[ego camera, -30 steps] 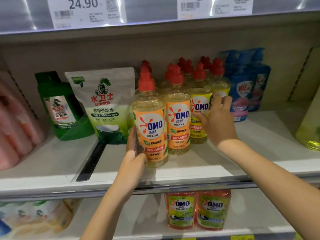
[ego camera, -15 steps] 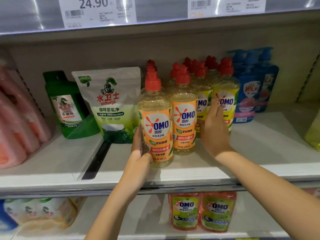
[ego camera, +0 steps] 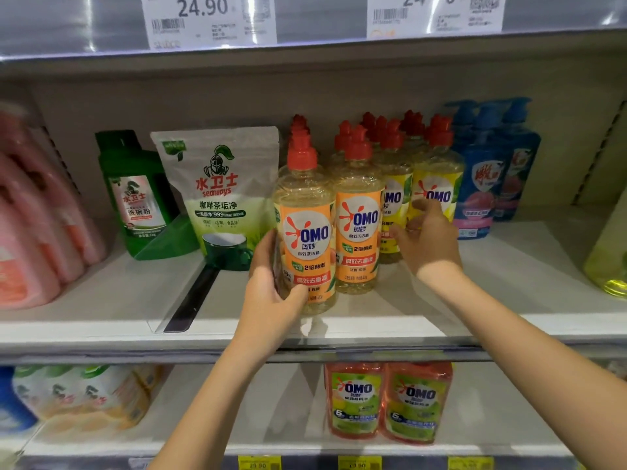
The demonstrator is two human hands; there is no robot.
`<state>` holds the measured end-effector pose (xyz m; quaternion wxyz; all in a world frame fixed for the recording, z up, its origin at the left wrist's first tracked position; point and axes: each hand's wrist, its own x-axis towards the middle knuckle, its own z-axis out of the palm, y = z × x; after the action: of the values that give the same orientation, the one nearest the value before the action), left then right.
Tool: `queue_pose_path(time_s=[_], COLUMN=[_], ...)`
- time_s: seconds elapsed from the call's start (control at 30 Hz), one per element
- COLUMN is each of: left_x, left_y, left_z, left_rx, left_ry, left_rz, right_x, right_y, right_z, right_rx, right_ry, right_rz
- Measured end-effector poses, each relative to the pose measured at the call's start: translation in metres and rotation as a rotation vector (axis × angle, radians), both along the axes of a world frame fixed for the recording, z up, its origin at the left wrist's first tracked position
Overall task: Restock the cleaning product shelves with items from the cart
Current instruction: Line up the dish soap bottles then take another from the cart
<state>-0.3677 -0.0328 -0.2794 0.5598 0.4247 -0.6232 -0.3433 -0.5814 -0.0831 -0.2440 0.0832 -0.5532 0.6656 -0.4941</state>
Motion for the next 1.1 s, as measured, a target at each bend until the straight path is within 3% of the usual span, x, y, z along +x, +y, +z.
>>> queue_pose_path(time_s=[0.17, 0.33, 0.47, 0.67, 0.9, 1.1], left_x=[-0.001, 0.021, 0.06, 0.136, 0.228, 0.305], left_y=[0.027, 0.098, 0.163, 0.256, 0.37, 0.445], left_z=[0.002, 0.0, -0.036, -0.096, -0.157, -0.224], left_rx=[-0.172, -0.339, -0.247, -0.022, 0.243, 0.577], left_ry=[-0.057, -0.03, -0.072, -0.078, -0.014, 0.081], left_rz=[0.154, 0.294, 0.393, 0.661, 1.017, 1.243], right_x=[0.005, 0.044, 0.098, 0.19, 0.31, 0.421], right_y=[0.061, 0.137, 0.182, 0.214, 0.243, 0.275], right_z=[0.019, 0.017, -0.008, -0.072, -0.153, -0.229], right_rx=[-0.248, -0.38, -0.204, 0.126, 0.436, 0.68], right_ry=[-0.217, -0.36, -0.439, -0.431, -0.203, -0.013], right_rz=[0.1, 0.534, 0.875, 1.159, 1.478, 1.583])
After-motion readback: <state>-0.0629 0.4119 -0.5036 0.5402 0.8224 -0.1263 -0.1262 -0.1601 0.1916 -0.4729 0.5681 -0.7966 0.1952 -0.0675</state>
